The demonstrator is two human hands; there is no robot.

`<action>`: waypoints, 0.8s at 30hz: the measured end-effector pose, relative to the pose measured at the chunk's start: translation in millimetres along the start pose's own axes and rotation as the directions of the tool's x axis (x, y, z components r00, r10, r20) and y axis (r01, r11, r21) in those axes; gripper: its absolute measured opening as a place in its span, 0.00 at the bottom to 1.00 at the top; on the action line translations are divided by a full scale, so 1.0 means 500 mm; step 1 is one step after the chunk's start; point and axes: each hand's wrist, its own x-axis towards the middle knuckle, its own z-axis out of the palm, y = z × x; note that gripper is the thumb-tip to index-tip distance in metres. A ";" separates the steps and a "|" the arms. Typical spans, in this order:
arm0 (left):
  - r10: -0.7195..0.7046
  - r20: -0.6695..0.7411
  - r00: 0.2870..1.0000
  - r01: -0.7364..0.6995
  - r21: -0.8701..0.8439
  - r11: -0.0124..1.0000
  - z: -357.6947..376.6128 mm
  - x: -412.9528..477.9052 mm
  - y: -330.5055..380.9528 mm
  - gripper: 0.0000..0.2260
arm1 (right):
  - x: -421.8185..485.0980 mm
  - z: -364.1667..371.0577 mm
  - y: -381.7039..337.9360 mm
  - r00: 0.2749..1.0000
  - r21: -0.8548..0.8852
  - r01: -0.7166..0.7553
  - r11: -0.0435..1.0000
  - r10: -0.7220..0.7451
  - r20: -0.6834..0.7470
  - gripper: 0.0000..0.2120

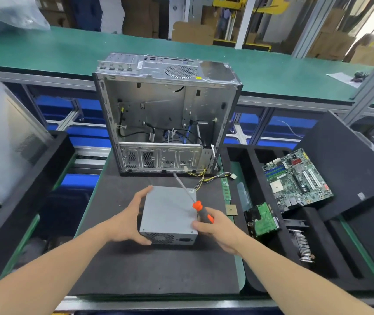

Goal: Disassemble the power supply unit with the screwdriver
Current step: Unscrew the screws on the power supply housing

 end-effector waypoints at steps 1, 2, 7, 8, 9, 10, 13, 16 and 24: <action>0.017 -0.020 1.000 -0.017 -0.014 1.000 0.004 0.002 0.000 0.66 | 0.004 0.003 0.003 1.000 0.068 0.002 0.998 0.000 -0.022 0.11; 0.029 -0.032 0.999 -0.030 -0.019 0.999 0.007 0.003 -0.001 0.66 | 0.006 0.004 0.003 0.999 0.126 -0.001 0.992 0.006 -0.046 0.10; 0.029 -0.037 0.999 -0.031 -0.049 0.998 0.010 0.006 0.013 0.61 | 0.025 -0.012 -0.031 0.976 0.201 -0.003 0.980 0.046 -0.212 0.11; 0.021 -0.025 0.999 -0.023 -0.067 0.997 0.009 0.005 0.017 0.60 | 0.034 -0.018 -0.040 0.961 0.137 -0.010 0.991 0.047 -0.271 0.14; 0.016 -0.008 1.000 -0.017 -0.090 0.996 0.007 0.004 0.021 0.60 | 0.041 -0.021 -0.051 0.945 0.041 -0.014 0.999 0.027 -0.325 0.16; 0.016 0.009 1.000 -0.015 -0.115 0.993 0.004 0.002 0.026 0.59 | 0.052 -0.026 -0.060 0.925 -0.095 -0.017 0.995 -0.021 -0.380 0.13; 0.012 0.056 0.998 0.003 -0.265 0.964 -0.011 0.002 0.042 0.53 | 0.092 -0.041 -0.088 0.901 -0.461 0.013 0.887 -0.210 -0.379 0.08; -0.054 0.058 0.997 0.072 -0.371 0.926 -0.026 -0.002 0.067 0.48 | 0.121 -0.054 -0.110 0.956 -0.550 0.020 0.835 -0.176 -0.234 0.10; -0.300 -0.006 0.954 0.246 -0.558 0.792 -0.005 0.021 0.079 0.38 | 0.146 -0.054 -0.073 0.991 -0.100 -0.122 0.987 0.117 -0.060 0.18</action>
